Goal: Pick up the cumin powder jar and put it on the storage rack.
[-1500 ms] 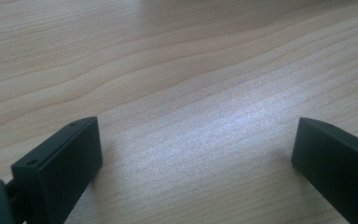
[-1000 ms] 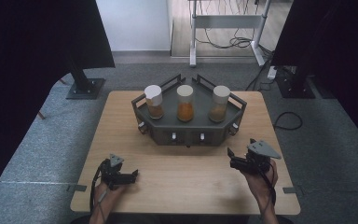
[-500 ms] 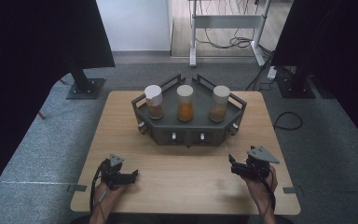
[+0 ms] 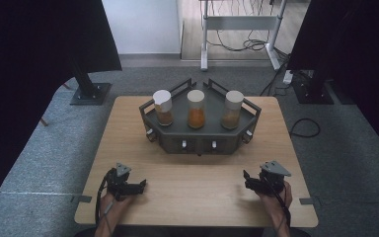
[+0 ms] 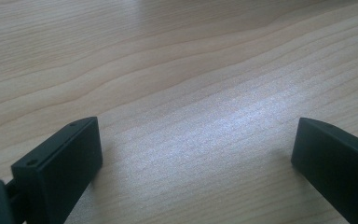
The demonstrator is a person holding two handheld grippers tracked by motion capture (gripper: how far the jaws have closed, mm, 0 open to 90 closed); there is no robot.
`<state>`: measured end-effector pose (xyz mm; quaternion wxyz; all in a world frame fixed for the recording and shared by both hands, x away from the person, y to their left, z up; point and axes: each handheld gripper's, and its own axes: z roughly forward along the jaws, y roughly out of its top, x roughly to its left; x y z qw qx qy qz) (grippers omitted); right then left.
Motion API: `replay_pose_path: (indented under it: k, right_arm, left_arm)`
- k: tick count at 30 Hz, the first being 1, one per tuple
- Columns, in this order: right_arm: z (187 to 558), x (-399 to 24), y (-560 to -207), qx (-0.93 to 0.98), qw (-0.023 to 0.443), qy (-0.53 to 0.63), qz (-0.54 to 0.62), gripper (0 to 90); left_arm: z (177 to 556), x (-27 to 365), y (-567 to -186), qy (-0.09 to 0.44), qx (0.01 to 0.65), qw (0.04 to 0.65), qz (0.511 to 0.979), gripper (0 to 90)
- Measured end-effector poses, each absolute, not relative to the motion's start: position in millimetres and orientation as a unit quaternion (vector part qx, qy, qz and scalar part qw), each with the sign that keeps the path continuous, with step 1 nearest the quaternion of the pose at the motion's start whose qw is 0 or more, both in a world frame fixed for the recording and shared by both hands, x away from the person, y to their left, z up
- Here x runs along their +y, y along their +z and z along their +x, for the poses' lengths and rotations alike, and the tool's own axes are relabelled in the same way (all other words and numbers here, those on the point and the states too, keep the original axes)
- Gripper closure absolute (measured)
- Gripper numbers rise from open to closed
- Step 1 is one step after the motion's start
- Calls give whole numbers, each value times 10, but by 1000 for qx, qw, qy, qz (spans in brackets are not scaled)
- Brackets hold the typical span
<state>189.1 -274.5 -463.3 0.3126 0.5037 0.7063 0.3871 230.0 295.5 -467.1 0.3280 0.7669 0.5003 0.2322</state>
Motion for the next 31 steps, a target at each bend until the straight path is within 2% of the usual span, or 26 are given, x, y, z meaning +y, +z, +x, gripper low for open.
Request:
replay_pose_path:
  k: [31]
  right_arm:
    - [2014, -2774, -4822, 712, 284, 352, 536, 79]
  left_arm:
    - [2299, 2955, -4671, 232, 500, 328, 767, 14]
